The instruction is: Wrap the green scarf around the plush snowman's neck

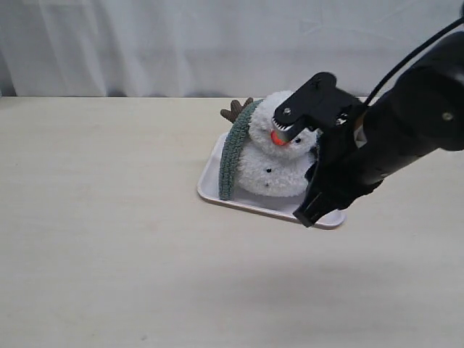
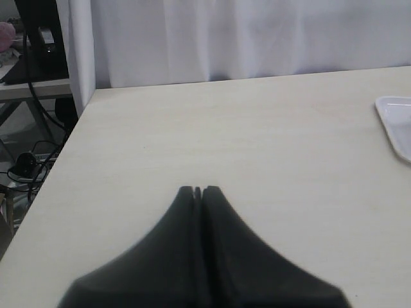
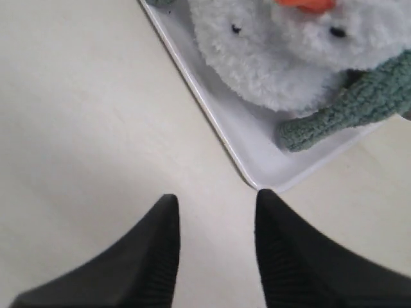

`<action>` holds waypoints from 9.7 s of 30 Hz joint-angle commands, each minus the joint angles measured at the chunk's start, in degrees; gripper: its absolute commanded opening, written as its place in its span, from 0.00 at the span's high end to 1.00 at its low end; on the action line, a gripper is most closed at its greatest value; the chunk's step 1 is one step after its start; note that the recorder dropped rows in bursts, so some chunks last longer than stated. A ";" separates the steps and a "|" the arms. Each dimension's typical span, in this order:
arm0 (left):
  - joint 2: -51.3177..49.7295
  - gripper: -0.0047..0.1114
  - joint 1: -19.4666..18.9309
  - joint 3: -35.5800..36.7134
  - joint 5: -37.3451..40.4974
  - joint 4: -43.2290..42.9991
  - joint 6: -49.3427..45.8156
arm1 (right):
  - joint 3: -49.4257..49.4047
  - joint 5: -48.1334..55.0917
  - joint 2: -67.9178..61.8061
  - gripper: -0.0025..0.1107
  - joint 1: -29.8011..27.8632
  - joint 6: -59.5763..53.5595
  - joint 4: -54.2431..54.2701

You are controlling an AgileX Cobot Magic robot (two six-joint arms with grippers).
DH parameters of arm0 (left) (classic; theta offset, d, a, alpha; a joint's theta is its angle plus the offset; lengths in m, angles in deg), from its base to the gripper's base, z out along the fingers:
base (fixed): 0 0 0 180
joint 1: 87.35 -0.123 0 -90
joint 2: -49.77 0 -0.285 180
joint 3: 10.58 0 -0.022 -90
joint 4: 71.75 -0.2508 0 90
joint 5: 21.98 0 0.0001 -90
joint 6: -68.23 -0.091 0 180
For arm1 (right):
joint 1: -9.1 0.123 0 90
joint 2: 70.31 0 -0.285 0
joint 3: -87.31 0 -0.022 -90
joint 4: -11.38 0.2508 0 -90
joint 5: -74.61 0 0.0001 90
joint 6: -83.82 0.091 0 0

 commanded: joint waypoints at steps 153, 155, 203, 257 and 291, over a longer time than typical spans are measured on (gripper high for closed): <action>0.12 0.96 0.41 0.09 -0.69 -0.04 0.11 | 46.65 5.63 -39.15 0.94 -0.92 20.05 -7.07; 0.12 0.96 0.41 0.09 -0.69 -0.04 0.11 | 46.65 7.40 -39.15 0.94 -0.92 19.96 -7.07; 0.12 0.96 0.41 0.09 -0.69 -0.04 0.11 | 14.93 -16.06 -32.57 0.46 6.03 53.28 -19.96; 0.12 0.96 0.41 0.09 -0.69 -0.04 0.11 | 15.42 -7.17 -30.44 0.94 4.03 41.54 -11.06; 0.12 0.96 0.29 0.09 -0.69 -0.04 0.11 | 11.46 8.35 -27.74 0.60 4.03 32.94 -14.44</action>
